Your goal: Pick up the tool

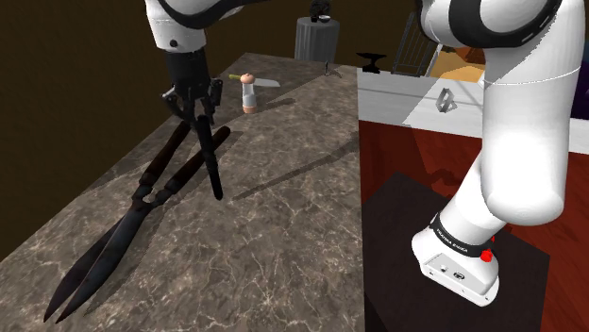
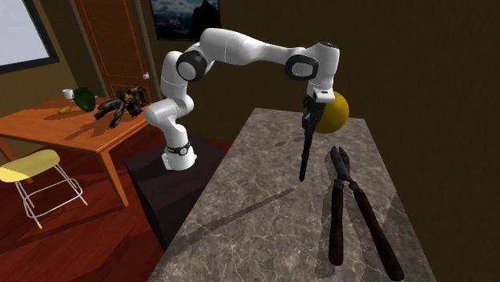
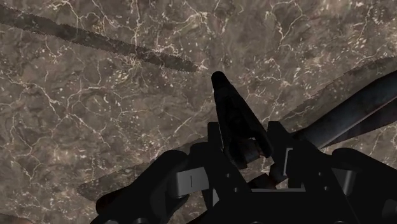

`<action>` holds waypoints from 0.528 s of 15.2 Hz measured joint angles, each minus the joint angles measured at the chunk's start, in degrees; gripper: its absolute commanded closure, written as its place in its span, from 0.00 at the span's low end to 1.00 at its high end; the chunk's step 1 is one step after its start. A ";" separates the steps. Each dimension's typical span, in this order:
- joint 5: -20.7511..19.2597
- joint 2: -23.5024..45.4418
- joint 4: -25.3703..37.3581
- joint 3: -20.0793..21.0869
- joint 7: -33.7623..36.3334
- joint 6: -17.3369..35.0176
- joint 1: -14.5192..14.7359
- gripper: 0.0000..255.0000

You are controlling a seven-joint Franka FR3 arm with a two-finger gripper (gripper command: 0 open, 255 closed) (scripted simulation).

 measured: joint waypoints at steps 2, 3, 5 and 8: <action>-0.01 0.10 1.70 0.05 0.04 -1.58 0.26 1.00; -0.03 0.19 2.53 0.07 0.06 -2.32 0.38 1.00; -0.04 0.28 4.21 0.10 0.00 -3.90 0.57 1.00; -0.22 0.89 7.53 0.08 -0.08 -6.59 1.02 1.00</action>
